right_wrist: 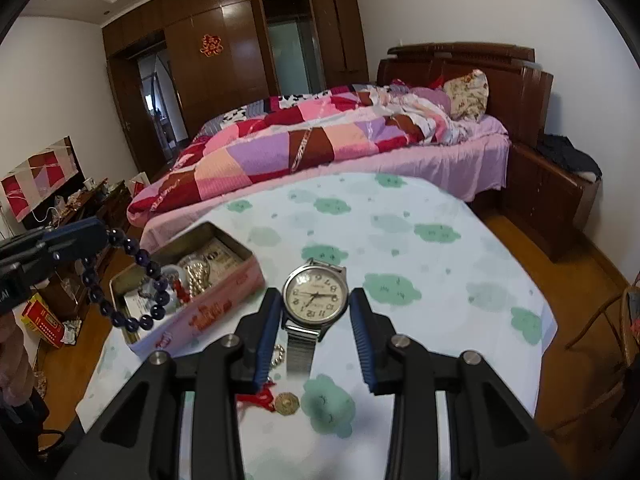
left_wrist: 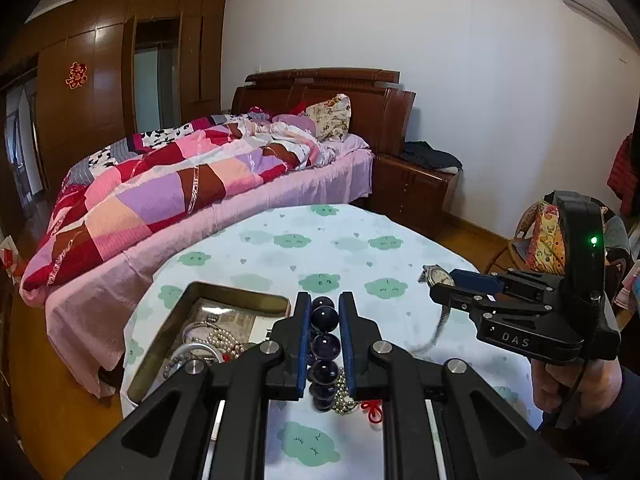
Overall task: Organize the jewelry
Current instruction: 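Carry the watch and purple bead bracelet into the tin and open both grippers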
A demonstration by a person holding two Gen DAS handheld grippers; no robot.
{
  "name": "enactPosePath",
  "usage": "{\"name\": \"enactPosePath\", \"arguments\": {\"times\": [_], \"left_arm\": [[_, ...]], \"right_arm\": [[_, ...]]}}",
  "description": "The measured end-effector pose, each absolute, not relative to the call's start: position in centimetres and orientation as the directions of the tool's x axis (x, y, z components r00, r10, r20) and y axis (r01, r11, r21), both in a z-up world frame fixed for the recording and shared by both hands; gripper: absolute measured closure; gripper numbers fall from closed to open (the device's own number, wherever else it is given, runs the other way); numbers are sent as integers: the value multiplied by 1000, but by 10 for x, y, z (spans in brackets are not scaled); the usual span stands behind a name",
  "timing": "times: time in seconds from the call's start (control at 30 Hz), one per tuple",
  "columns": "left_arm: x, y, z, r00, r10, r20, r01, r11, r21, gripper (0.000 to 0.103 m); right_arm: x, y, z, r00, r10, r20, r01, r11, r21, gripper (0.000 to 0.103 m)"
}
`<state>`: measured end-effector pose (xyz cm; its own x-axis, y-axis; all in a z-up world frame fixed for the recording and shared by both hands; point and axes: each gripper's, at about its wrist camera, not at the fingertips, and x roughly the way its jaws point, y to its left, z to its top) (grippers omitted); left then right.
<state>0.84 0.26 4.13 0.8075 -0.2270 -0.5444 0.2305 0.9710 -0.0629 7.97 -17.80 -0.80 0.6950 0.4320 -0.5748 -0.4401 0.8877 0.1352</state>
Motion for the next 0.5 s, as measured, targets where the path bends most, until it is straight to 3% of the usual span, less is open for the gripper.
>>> {"name": "enactPosePath", "arguments": {"times": [0.5], "left_arm": [[15,23,52,835,-187,-517,189,981,-50,90]], "right_arm": [[88,-138,14,678,488,-550,-520,847,111,66]]}}
